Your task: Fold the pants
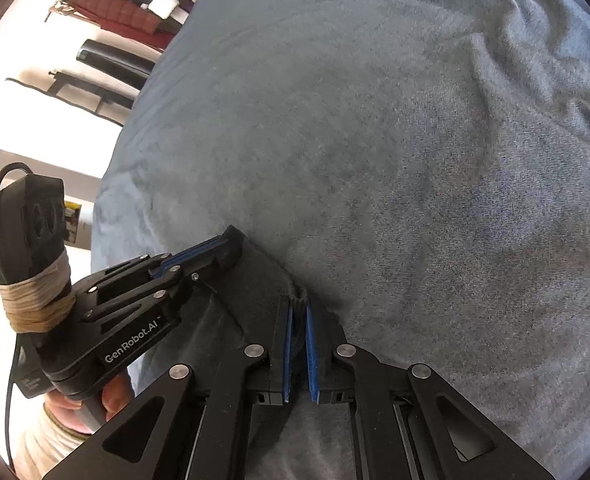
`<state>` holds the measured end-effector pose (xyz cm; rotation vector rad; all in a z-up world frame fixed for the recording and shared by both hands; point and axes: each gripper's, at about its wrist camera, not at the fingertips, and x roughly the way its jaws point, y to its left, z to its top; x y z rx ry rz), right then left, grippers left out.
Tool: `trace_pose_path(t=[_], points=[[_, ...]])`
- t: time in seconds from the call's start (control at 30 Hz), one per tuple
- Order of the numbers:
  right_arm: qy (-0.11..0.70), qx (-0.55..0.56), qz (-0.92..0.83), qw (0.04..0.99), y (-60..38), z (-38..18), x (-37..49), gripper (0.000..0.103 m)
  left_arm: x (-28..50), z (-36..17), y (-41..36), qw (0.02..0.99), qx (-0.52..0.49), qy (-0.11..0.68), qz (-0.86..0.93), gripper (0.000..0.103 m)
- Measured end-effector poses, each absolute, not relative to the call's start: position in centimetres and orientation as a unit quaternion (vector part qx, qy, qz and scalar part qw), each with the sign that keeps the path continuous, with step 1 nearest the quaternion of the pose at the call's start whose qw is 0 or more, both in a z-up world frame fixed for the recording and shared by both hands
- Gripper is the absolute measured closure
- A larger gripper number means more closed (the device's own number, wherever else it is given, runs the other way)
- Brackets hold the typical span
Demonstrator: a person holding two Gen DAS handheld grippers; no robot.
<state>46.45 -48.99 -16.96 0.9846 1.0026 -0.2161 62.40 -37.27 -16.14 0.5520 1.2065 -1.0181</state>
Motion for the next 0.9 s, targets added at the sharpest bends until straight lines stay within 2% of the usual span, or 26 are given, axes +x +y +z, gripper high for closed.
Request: trace_pose_path(t=[0.07, 0.23, 0.33, 0.37, 0.4, 0.57, 0.67, 0.9], points=[[0.466, 0.450, -0.100, 0.755, -49.0, -17.1, 46.6, 0.096, 62.2, -16.2, -37.3, 0.670, 0.252, 0.534, -0.449, 0.095], [0.486, 0.444, -0.102, 0.745, -48.8, -17.0, 47.4, 0.095, 62.4, -15.0, -37.3, 0.688, 0.254, 0.529, -0.427, 0.074], [0.489, 0.445, -0.109, 0.742, -48.9, -16.5, 48.1, 0.085, 63.0, -13.0, -36.8, 0.717, 0.254, 0.509, -0.403, 0.067], [0.488, 0.439, -0.121, 0.744, -49.2, -16.1, 48.0, 0.073, 63.2, -12.3, -36.4, 0.726, 0.251, 0.504, -0.395, 0.066], [0.483, 0.436, -0.131, 0.748, -49.4, -15.7, 47.7, 0.069, 63.4, -11.5, -36.0, 0.735, 0.248, 0.499, -0.387, 0.065], [0.444, 0.443, -0.156, 0.762, -50.8, -13.1, 45.9, 0.067, 61.9, -7.7, -33.6, 0.780, 0.265, 0.448, -0.347, 0.058], [0.418, 0.451, -0.143, 0.775, -50.8, -11.8, 44.9, 0.055, 60.0, -6.2, -31.8, 0.801, 0.262, 0.429, -0.324, 0.054], [0.412, 0.452, -0.092, 0.785, -49.2, -11.1, 45.1, 0.054, 55.2, -6.4, -29.6, 0.820, 0.216, 0.443, -0.291, 0.051]])
